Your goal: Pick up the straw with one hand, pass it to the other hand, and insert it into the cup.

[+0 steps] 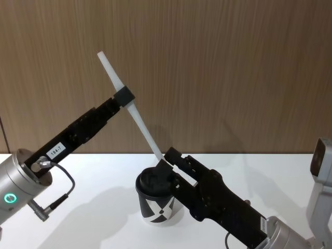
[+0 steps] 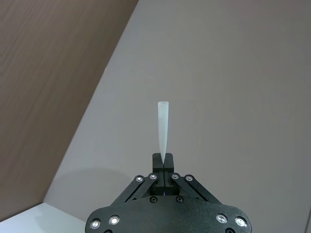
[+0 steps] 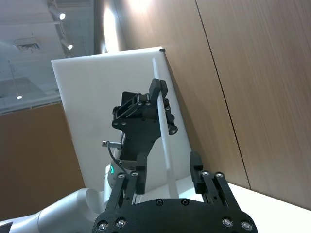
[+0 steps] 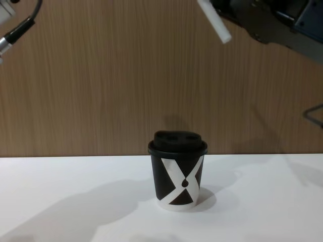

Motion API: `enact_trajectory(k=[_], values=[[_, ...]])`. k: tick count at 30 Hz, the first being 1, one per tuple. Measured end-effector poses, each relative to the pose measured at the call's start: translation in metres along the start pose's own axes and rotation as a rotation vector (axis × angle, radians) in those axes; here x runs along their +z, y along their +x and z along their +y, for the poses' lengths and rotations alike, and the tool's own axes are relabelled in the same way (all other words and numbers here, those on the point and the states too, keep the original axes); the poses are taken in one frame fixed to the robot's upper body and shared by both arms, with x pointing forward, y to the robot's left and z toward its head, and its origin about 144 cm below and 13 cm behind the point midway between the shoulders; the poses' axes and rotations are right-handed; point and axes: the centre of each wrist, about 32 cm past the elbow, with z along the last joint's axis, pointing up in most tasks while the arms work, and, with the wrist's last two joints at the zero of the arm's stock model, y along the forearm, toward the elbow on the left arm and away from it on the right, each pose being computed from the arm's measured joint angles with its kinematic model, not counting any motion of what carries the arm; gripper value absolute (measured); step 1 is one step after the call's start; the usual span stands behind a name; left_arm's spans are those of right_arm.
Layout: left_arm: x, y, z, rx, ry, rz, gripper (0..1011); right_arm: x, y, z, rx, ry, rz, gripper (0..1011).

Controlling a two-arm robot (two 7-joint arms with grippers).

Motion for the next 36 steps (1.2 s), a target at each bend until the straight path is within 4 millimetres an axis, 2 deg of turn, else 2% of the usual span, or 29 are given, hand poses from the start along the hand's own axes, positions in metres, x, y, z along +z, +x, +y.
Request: enact_trajectory(k=[1, 9, 10, 16, 24, 36], values=[[0.0, 0.0, 0.0, 0.003, 0.001, -0.004, 3, 0.0, 0.0, 0.0, 0.0, 0.0, 0.0, 552], [-0.002, 0.009, 0.007, 0.07, 0.029, -0.079, 3, 0.0, 0.0, 0.0, 0.0, 0.0, 0.0, 791], [-0.003, 0.011, 0.008, 0.079, 0.033, -0.086, 3, 0.0, 0.0, 0.0, 0.0, 0.0, 0.0, 846], [-0.009, 0.023, 0.012, 0.14, 0.067, -0.168, 3, 0.0, 0.0, 0.0, 0.0, 0.0, 0.0, 987], [-0.014, 0.032, 0.011, 0.208, 0.127, -0.294, 3, 0.0, 0.0, 0.0, 0.0, 0.0, 0.0, 1001], [-0.021, 0.031, -0.011, 0.258, 0.192, -0.471, 2, 0.0, 0.0, 0.0, 0.0, 0.0, 0.0, 1001]])
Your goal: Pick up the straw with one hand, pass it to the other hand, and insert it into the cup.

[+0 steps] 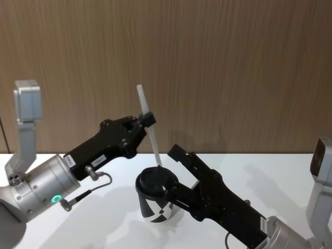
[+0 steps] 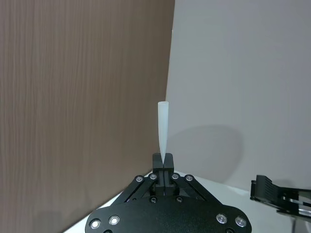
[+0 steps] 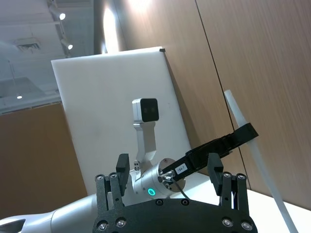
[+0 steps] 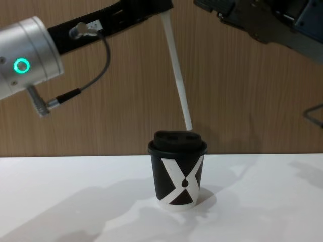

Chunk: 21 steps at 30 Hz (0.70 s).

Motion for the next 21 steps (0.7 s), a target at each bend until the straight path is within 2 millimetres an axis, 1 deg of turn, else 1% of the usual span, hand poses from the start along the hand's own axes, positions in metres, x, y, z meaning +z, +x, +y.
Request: enact_trajectory(k=[8, 21], values=[[0.006, -0.008, -0.011, 0.013, 0.006, -0.088, 3, 0.0, 0.0, 0.0, 0.0, 0.0, 0.0, 1001], [0.013, -0.014, -0.015, 0.068, 0.024, -0.178, 3, 0.0, 0.0, 0.0, 0.0, 0.0, 0.0, 1001]])
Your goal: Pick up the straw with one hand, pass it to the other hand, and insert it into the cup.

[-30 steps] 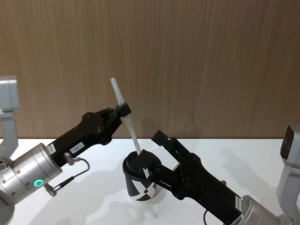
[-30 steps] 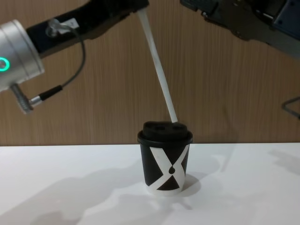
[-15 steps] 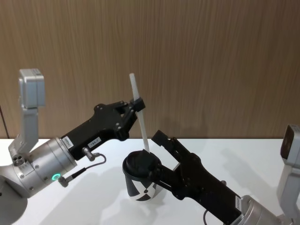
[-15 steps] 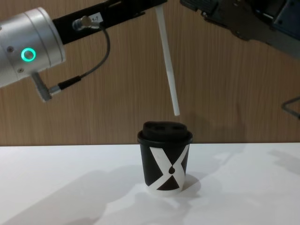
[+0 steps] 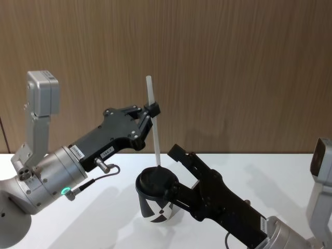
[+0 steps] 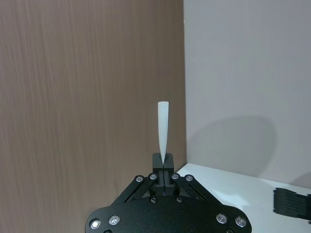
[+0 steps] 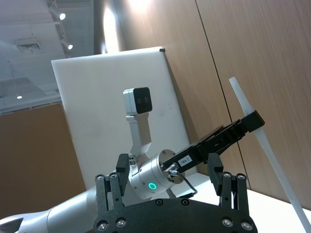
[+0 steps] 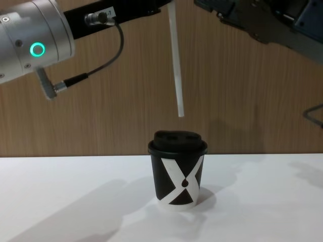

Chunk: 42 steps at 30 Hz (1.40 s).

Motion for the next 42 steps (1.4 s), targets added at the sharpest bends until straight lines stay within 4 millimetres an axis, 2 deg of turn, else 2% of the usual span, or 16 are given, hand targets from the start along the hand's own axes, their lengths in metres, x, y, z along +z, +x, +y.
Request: enact_trajectory(k=[42], values=[[-0.0051, 0.0029, -0.002, 0.071, 0.038, 0.015, 3, 0.0, 0.0, 0.0, 0.0, 0.0, 0.0, 1001]])
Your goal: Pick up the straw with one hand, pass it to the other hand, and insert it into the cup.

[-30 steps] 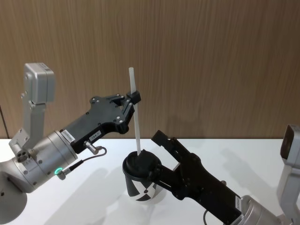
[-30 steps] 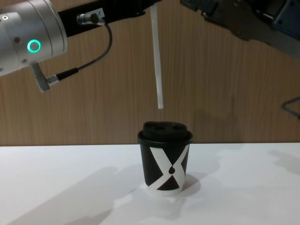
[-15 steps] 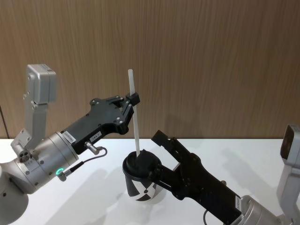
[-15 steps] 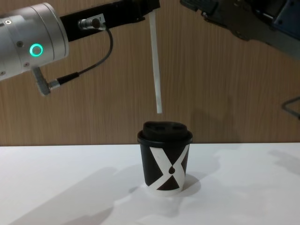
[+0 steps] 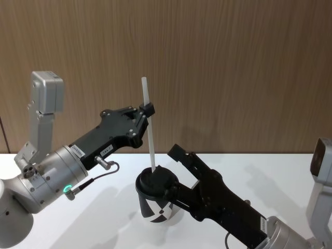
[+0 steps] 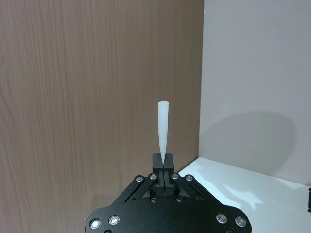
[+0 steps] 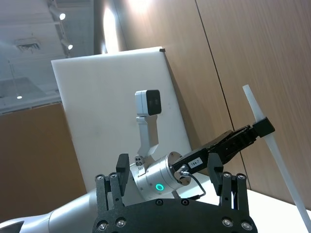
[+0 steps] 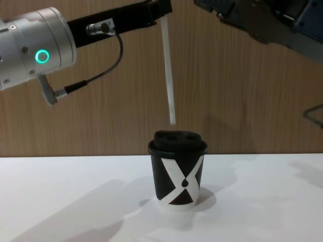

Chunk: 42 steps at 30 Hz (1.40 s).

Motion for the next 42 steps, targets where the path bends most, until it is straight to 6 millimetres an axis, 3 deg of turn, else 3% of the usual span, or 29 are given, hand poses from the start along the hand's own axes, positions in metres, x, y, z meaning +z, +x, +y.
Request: enact_trajectory(k=[30, 42], values=[[-0.008, 0.007, -0.012, -0.018, 0.013, 0.033, 3, 0.0, 0.0, 0.0, 0.0, 0.0, 0.0, 1001], [-0.03, 0.011, -0.043, -0.035, 0.016, 0.062, 3, 0.0, 0.0, 0.0, 0.0, 0.0, 0.0, 1001]])
